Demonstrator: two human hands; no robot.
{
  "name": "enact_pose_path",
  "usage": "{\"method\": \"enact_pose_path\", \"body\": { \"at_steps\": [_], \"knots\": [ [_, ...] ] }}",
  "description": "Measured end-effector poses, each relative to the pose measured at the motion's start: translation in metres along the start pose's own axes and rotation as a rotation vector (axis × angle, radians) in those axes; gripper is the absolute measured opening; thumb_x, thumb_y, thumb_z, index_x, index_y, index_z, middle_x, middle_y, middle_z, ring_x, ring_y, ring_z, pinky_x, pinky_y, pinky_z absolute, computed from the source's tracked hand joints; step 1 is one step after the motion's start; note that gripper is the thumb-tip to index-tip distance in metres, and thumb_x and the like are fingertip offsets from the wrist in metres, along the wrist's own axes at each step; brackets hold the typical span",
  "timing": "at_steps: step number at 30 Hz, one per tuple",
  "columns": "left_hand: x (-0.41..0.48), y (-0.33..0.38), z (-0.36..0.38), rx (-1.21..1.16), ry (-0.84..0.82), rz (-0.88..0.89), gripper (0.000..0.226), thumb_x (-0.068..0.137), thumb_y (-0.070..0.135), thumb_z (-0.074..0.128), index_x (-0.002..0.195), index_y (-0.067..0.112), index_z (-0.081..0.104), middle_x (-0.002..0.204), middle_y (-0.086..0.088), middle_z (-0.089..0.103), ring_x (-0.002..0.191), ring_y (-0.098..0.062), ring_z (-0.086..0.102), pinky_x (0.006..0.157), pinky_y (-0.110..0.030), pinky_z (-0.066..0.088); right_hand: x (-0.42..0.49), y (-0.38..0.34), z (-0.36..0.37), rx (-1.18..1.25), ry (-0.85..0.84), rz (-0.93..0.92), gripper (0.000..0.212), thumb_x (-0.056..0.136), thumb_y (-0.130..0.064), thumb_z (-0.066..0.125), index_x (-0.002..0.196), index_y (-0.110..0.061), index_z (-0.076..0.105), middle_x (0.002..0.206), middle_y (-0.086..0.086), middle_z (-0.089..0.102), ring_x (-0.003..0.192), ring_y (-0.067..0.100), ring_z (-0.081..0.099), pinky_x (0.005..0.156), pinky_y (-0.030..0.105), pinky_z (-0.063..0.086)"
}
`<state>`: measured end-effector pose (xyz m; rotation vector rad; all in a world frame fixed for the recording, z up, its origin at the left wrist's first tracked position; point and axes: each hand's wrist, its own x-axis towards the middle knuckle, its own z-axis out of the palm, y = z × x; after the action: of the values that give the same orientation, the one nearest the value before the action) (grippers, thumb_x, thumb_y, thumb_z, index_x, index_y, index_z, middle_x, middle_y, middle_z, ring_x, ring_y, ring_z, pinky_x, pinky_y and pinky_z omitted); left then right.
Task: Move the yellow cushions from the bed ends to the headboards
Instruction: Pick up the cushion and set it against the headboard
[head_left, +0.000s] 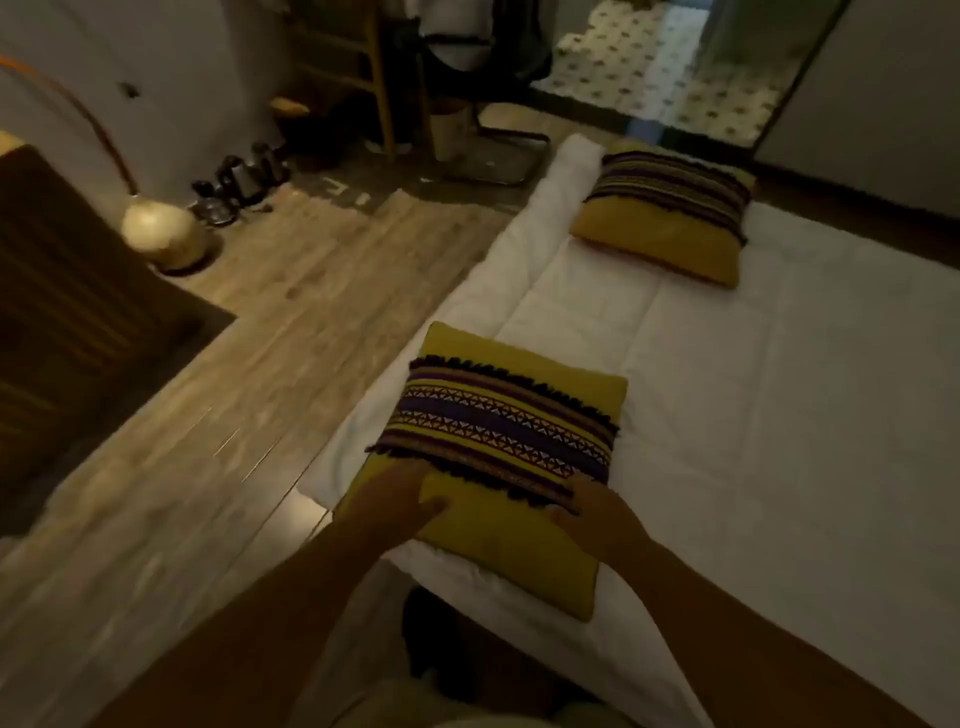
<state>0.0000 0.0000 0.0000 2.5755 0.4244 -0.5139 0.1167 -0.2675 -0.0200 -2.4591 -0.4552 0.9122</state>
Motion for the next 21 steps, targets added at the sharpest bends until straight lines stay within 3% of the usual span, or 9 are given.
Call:
{"method": "enact_pose_path", "body": {
  "at_steps": [3,8,13,18,21],
  "knots": [
    [0.027,-0.018,-0.025,-0.001,0.006,0.106,0.059,0.093,0.053,0.054,0.143,0.023,0.045,0.142,0.001,0.054,0.123,-0.016,0.055,0.095,-0.023,0.042,0.010,-0.015,0.003,0.053,0.057,0.085,0.059,0.094,-0.049,0.057,0.142,-0.015,0.046,0.138,0.009,0.055,0.127,0.029,0.053,0.102,0.040,0.046],
    [0.059,-0.022,-0.040,0.015,-0.061,0.121,0.042,0.092,0.051,0.055,0.126,0.026,0.057,0.122,0.004,0.063,0.109,-0.014,0.061,0.089,-0.028,0.052,0.019,-0.019,0.003,0.187,0.118,0.184,0.059,0.092,-0.046,0.062,0.140,-0.015,0.046,0.135,0.008,0.059,0.120,0.028,0.058,0.098,0.044,0.050],
    [0.074,-0.026,-0.038,0.049,-0.100,0.127,0.039,0.090,0.037,0.062,0.126,0.023,0.057,0.125,0.001,0.063,0.112,-0.016,0.060,0.095,-0.032,0.052,0.027,-0.011,0.008,0.221,0.137,0.206,0.065,0.091,-0.048,0.062,0.143,-0.016,0.041,0.137,0.008,0.057,0.123,0.028,0.056,0.100,0.044,0.049],
    [0.075,-0.032,-0.038,0.088,-0.089,0.098,0.044,0.090,0.040,0.063,0.129,0.021,0.054,0.128,-0.001,0.060,0.113,-0.017,0.059,0.096,-0.034,0.052,0.036,-0.003,0.011,0.237,0.140,0.184,0.064,0.090,-0.048,0.063,0.142,-0.018,0.041,0.136,0.009,0.056,0.122,0.029,0.056,0.099,0.046,0.050],
    [0.082,-0.036,-0.037,0.130,-0.099,0.096,0.050,0.089,0.043,0.063,0.132,0.021,0.052,0.132,-0.002,0.058,0.118,-0.018,0.058,0.098,-0.035,0.051,0.043,0.004,0.012,0.227,0.159,0.208,0.078,0.090,-0.050,0.062,0.152,-0.017,0.027,0.147,0.012,0.047,0.132,0.032,0.049,0.104,0.048,0.046]
  ]
}}
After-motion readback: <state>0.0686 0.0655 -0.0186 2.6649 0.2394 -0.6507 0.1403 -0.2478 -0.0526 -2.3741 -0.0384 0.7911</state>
